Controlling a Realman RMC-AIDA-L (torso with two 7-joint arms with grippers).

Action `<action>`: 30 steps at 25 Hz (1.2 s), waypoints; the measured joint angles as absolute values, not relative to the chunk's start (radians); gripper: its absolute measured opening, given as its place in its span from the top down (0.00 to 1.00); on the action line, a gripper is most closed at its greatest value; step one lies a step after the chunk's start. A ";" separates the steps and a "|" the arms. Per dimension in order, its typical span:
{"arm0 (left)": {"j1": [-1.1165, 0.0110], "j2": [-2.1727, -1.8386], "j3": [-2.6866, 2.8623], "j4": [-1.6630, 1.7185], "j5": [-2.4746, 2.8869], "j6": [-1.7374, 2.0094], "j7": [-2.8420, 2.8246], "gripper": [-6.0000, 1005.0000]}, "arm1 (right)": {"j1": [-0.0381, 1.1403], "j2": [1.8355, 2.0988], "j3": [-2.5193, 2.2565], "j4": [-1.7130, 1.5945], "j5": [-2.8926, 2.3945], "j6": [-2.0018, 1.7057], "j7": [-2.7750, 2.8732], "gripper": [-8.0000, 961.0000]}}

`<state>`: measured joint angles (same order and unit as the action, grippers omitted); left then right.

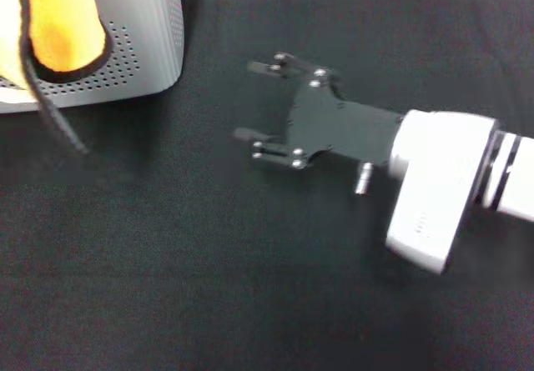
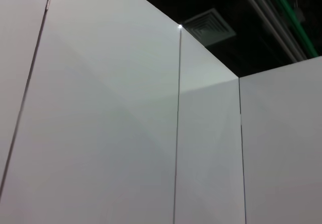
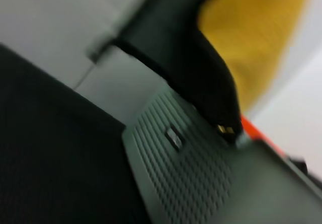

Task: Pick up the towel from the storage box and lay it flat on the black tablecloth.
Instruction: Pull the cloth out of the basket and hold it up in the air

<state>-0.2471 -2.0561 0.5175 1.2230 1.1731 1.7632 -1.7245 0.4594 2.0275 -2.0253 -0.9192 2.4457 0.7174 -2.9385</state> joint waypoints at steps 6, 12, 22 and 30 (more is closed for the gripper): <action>-0.271 -2.058 0.534 1.164 1.174 1.782 -1.730 0.97 | 0.477 2.028 -2.068 -1.003 2.468 0.712 -2.991 0.21; -0.295 -2.058 0.554 1.133 1.174 1.783 -1.732 0.97 | 0.522 2.028 -2.075 -1.055 2.426 0.714 -2.992 0.22; -0.329 -2.058 0.586 1.106 1.175 1.784 -1.728 0.97 | 0.616 2.028 -2.079 -1.040 2.411 0.691 -2.993 0.24; -0.355 -2.055 0.594 1.063 1.177 1.782 -1.719 0.97 | 0.671 2.028 -2.081 -1.003 2.418 0.670 -2.993 0.26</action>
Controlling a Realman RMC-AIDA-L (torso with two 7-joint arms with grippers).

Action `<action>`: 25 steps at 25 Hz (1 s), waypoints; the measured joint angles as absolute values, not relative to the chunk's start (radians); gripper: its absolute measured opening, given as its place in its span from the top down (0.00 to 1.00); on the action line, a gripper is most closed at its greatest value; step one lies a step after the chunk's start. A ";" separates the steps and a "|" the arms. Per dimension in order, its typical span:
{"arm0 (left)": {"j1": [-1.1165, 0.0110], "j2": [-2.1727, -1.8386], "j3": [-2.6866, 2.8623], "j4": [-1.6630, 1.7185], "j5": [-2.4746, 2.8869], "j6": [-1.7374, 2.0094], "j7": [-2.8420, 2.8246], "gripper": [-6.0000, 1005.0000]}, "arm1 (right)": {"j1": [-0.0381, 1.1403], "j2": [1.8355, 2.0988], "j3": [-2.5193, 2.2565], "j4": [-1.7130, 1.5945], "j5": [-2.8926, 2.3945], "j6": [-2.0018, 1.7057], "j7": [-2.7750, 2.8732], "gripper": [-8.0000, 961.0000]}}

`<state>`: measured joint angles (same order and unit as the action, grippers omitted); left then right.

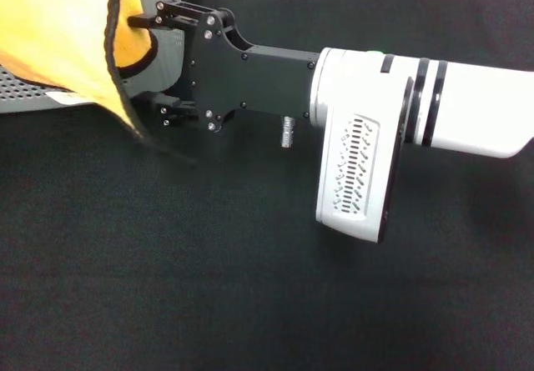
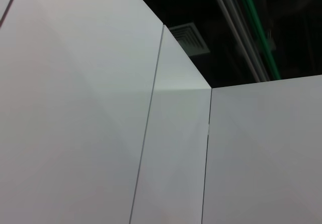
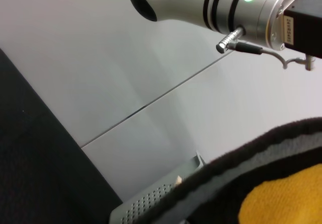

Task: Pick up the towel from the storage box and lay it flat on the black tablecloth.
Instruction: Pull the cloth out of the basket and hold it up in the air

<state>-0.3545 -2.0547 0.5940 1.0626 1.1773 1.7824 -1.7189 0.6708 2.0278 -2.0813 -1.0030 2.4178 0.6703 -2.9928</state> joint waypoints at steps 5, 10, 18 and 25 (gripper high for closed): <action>-0.355 -2.052 0.595 1.055 1.177 1.782 -1.711 0.97 | 0.677 2.028 -2.077 -1.016 2.419 0.670 -2.993 0.27; -0.357 -2.052 0.595 1.054 1.189 1.782 -1.710 0.97 | 0.694 2.028 -2.072 -1.023 2.424 0.669 -2.993 0.28; -0.354 -2.052 0.595 1.046 1.190 1.784 -1.710 0.97 | 0.672 2.028 -2.069 -1.058 2.425 0.675 -2.993 0.37; -0.347 -2.050 0.587 1.046 1.190 1.784 -1.710 0.97 | 0.604 2.028 -2.079 -1.134 2.399 0.680 -2.993 0.38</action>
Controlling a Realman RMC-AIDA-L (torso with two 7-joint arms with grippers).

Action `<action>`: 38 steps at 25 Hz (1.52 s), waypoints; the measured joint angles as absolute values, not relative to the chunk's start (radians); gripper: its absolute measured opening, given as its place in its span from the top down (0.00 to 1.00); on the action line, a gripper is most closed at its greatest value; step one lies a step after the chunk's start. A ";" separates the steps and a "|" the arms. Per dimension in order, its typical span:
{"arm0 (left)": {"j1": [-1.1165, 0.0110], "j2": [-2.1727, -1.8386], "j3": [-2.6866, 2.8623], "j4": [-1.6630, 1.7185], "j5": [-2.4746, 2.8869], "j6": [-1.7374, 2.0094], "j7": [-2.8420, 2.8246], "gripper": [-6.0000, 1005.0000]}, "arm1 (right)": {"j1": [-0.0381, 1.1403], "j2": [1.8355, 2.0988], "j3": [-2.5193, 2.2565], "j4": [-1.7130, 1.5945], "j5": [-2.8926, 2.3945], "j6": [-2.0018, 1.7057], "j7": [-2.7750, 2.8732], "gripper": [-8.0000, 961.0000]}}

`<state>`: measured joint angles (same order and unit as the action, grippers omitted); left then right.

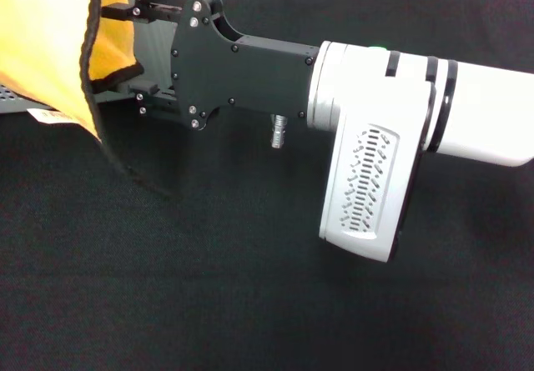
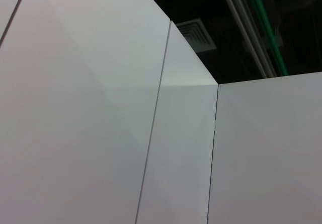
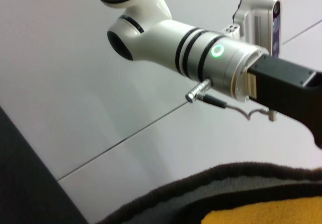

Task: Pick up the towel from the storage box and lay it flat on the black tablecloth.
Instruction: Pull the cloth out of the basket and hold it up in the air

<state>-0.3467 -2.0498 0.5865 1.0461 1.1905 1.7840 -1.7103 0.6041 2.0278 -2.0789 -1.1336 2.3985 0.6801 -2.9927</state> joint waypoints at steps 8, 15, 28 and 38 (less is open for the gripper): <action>-0.349 -2.048 0.591 1.045 1.190 1.783 -1.710 0.97 | 0.606 2.028 -2.093 -1.152 2.390 0.684 -2.993 0.47; -0.348 -2.048 0.593 1.044 1.190 1.782 -1.710 0.97 | 0.621 2.028 -2.118 -1.158 2.390 0.684 -2.993 0.56; -0.343 -2.056 0.594 1.043 1.190 1.784 -1.714 0.97 | 0.631 2.028 -2.142 -1.173 2.392 0.669 -2.993 0.57; -0.342 -2.055 0.594 1.043 1.184 1.792 -1.716 0.97 | 0.626 2.028 -2.144 -1.158 2.390 0.618 -2.993 0.57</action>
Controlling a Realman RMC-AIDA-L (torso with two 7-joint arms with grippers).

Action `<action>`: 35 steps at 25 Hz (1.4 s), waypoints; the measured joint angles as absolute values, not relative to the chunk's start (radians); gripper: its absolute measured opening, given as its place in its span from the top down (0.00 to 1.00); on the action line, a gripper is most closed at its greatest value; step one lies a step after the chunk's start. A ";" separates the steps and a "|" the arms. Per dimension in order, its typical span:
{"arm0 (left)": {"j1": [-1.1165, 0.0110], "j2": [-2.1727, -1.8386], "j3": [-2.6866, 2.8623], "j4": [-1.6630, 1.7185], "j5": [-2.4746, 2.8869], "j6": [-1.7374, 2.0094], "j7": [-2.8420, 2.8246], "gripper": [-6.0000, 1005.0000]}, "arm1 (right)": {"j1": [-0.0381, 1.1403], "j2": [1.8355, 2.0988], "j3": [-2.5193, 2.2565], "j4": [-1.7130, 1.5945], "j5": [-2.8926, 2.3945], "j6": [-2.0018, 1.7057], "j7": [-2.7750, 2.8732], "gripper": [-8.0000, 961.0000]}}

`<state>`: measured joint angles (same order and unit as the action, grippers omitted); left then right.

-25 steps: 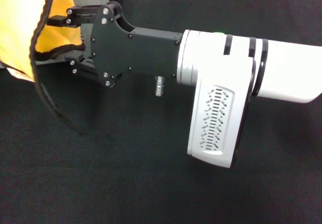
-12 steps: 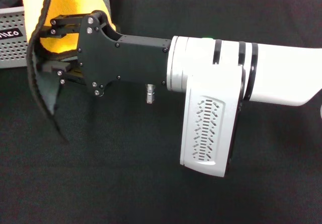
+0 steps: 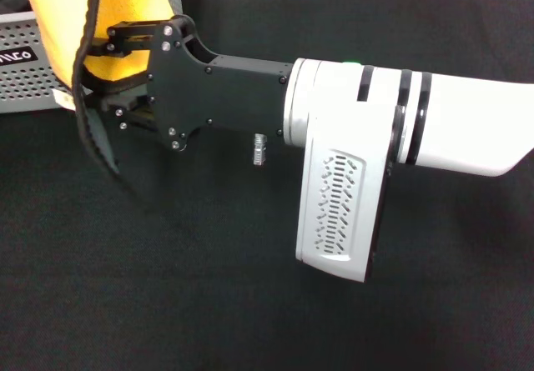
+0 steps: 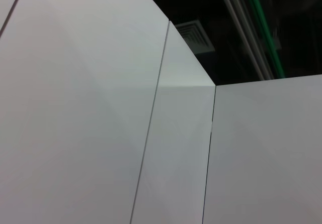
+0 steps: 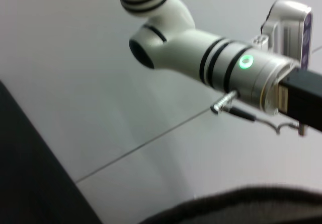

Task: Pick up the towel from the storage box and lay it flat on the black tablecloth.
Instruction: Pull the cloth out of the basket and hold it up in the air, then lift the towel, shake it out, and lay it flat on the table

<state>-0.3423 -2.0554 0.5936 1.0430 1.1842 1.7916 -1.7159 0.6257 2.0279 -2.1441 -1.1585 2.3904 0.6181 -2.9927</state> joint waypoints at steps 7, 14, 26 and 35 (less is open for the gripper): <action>-0.342 -2.055 0.594 1.043 1.183 1.792 -1.717 0.97 | 0.623 2.028 -2.138 -1.148 2.389 0.576 -2.993 0.58; -0.343 -2.058 0.594 1.043 1.187 1.792 -1.717 0.97 | 0.629 2.028 -2.135 -1.148 2.388 0.574 -2.993 0.58; -0.339 -2.060 0.594 1.043 1.190 1.794 -1.718 0.97 | 0.622 2.028 -2.130 -1.164 2.378 0.571 -2.993 0.66; -0.337 -2.060 0.594 1.043 1.190 1.804 -1.718 0.97 | 0.606 2.028 -2.130 -1.168 2.385 0.566 -2.990 0.97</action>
<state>-0.3372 -2.0600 0.5936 1.0430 1.1904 1.8035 -1.7180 0.6064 2.0278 -2.1300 -1.1685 2.3853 0.5664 -2.9902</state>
